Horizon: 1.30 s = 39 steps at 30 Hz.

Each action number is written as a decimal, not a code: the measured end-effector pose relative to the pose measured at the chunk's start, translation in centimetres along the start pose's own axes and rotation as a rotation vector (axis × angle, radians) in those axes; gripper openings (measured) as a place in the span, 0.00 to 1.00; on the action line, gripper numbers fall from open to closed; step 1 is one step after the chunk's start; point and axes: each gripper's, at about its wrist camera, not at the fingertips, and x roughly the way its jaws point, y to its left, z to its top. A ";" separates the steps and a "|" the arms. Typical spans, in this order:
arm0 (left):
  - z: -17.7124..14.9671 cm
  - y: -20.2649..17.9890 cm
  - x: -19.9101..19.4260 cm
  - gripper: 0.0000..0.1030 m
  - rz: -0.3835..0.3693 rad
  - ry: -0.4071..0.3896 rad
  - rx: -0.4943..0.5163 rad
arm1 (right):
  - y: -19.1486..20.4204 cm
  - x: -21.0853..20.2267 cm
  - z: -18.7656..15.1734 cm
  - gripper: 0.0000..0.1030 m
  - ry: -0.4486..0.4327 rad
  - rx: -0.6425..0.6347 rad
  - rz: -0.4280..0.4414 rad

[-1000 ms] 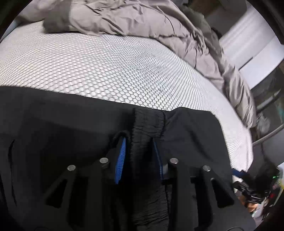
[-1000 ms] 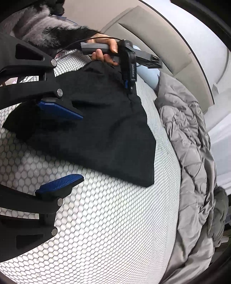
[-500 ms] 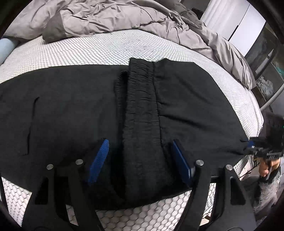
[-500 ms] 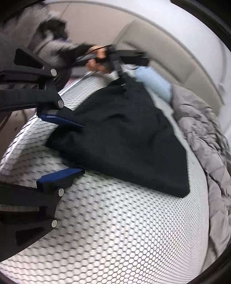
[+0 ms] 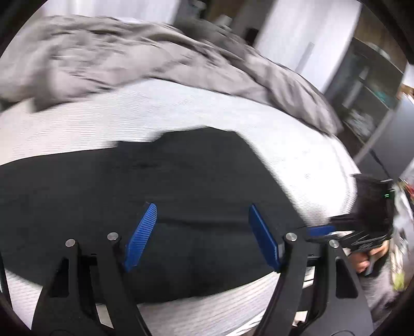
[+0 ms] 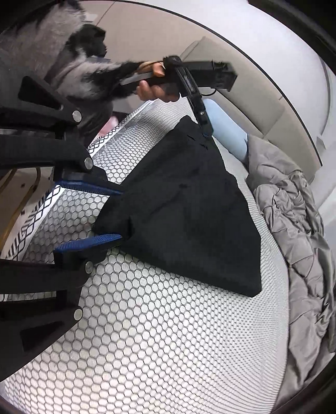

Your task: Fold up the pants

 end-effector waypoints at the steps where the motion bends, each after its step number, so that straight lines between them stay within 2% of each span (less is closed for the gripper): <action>1: 0.3 -1.5 1.9 0.69 -0.027 0.029 -0.003 | 0.1 0.8 0.1 0.31 0.005 0.015 -0.006; 3: 0.6 -4.4 6.6 0.66 -0.072 0.151 0.019 | 0.3 1.8 0.4 0.31 0.020 0.031 -0.016; 4: 0.3 -5.6 9.0 0.63 -0.070 0.228 0.044 | 0.3 2.3 0.4 0.31 0.023 0.035 -0.017; 5: -0.1 -6.5 11.2 0.61 -0.032 0.280 0.066 | 0.0 2.5 0.6 0.25 0.015 0.045 -0.011; 6: -0.3 -6.9 12.2 0.61 0.007 0.288 0.078 | -0.1 2.7 0.6 0.15 0.014 0.050 -0.009; 8: -0.1 -7.1 12.6 0.61 0.019 0.271 0.075 | -0.2 2.7 0.9 0.05 0.012 0.048 -0.002; 9: 0.1 -7.1 12.5 0.61 0.014 0.268 0.064 | 0.1 2.4 0.7 0.04 0.005 0.033 0.005; 11: 0.5 -6.6 12.3 0.61 0.011 0.254 0.020 | 1.0 1.5 0.0 0.04 -0.005 -0.027 0.016; 17: 0.8 -5.7 11.5 0.61 0.007 0.209 -0.051 | 1.6 1.5 -2.2 0.02 0.096 -0.053 0.085; 19: 0.8 -6.1 10.7 0.61 0.003 0.191 -0.048 | 1.8 0.5 -2.6 0.03 0.080 -0.086 0.060; 20: 0.2 -6.4 10.2 0.61 -0.013 0.179 -0.024 | 1.8 -0.4 -2.6 0.05 0.055 -0.094 0.052; 22: -1.2 -8.7 8.9 0.64 -0.025 0.153 0.074 | 0.5 -2.5 -2.0 0.16 -0.024 -0.062 0.033; 23: -1.7 -9.5 8.6 0.69 -0.019 0.150 0.110 | -0.3 -3.1 -1.6 0.27 -0.061 -0.035 0.020; 24: -2.8 -10.9 8.8 0.70 -0.012 0.166 0.177 | -1.2 -3.6 -1.3 0.34 -0.091 -0.004 0.011; 25: -3.7 -12.0 9.0 0.70 0.001 0.177 0.233 | -2.2 -3.9 -1.0 0.35 -0.115 0.034 0.011; 26: -4.9 -13.0 9.1 0.71 0.049 0.173 0.312 | -3.1 -3.7 -0.7 0.35 -0.125 0.074 0.017; 28: -5.9 -13.8 9.0 0.71 0.090 0.150 0.375 | -5.0 -2.7 -0.2 0.35 -0.109 0.149 0.017; 31: -6.3 -13.4 8.4 0.74 0.057 0.171 0.368 | -5.7 -0.7 0.3 0.35 -0.049 0.198 0.038; 34: -6.3 -12.6 8.3 0.74 0.027 0.184 0.350 | -5.0 1.1 0.7 0.35 -0.036 0.168 0.100; 35: -6.4 -12.7 8.3 0.75 0.028 0.187 0.351 | -5.1 1.3 0.9 0.28 -0.045 0.159 0.093; 36: -6.5 -12.8 8.3 0.75 0.033 0.189 0.362 | -4.9 1.7 1.4 0.11 -0.058 0.138 0.047; 39: -7.3 -12.9 8.4 0.76 0.036 0.197 0.372 | -4.4 1.2 2.6 0.08 -0.103 0.152 0.066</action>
